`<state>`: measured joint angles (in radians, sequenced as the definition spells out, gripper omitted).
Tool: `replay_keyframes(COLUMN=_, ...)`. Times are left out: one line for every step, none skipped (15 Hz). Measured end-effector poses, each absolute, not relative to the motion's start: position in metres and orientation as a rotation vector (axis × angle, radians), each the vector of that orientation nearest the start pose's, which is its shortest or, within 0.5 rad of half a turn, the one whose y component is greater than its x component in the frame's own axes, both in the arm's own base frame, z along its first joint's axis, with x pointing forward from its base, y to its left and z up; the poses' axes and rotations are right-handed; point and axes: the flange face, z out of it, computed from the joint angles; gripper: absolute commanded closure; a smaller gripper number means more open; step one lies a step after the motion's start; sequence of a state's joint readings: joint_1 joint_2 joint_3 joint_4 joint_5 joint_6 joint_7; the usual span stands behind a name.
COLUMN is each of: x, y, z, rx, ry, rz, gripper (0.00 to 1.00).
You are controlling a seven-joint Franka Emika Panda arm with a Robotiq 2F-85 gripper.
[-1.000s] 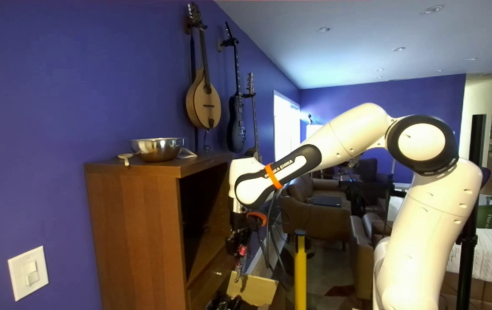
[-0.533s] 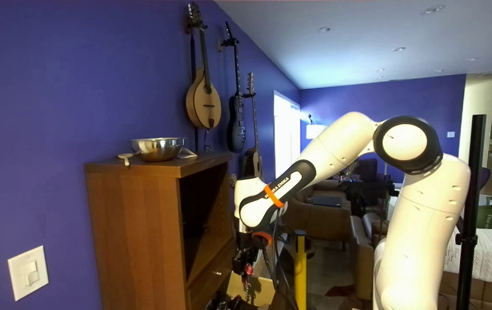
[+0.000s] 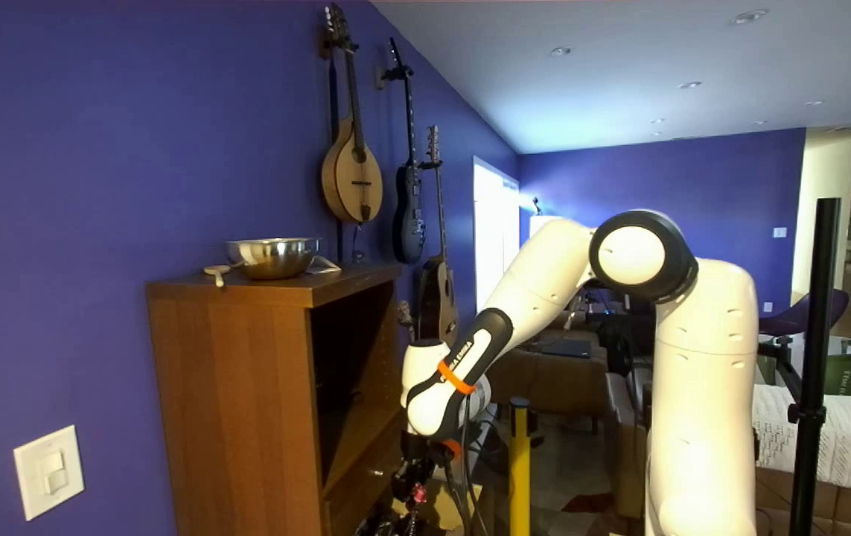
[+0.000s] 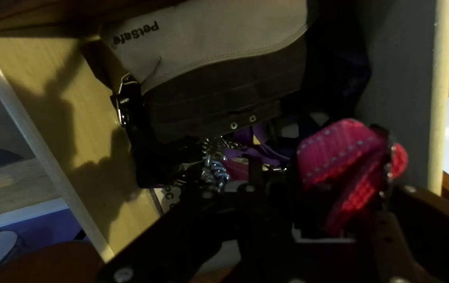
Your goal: Pick up the pink strap with chains and put it in the open drawer
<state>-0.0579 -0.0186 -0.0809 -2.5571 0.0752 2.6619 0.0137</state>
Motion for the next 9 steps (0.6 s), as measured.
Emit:
replay_keyframes(x=0.461, y=-0.065, z=0.279, rx=-3.080, ry=0.329, rz=-0.203, gripper=0.94)
replay_keyframes(x=0.464, y=-0.064, z=0.272, rx=-3.076, ry=0.321, rz=-0.215, gripper=0.94)
replay_keyframes(x=0.467, y=-0.062, z=0.267, rx=-3.071, ry=0.314, rz=-0.228, gripper=0.94)
replay_keyframes(x=0.472, y=-0.061, z=0.262, rx=-3.064, ry=0.308, rz=-0.246, gripper=0.94)
replay_keyframes(x=0.476, y=-0.059, z=0.258, rx=-3.058, ry=0.300, rz=-0.265, gripper=0.94)
replay_keyframes(x=0.481, y=-0.057, z=0.254, rx=-3.052, ry=0.290, rz=-0.283, gripper=0.94)
replay_keyframes(x=0.485, y=-0.055, z=0.250, rx=-3.048, ry=0.278, rz=-0.302, gripper=0.94)
replay_keyframes(x=0.489, y=-0.053, z=0.247, rx=-3.044, ry=0.268, rz=-0.317, gripper=0.94)
replay_keyframes(x=0.493, y=-0.050, z=0.242, rx=-3.042, ry=0.256, rz=-0.326, gripper=0.94)
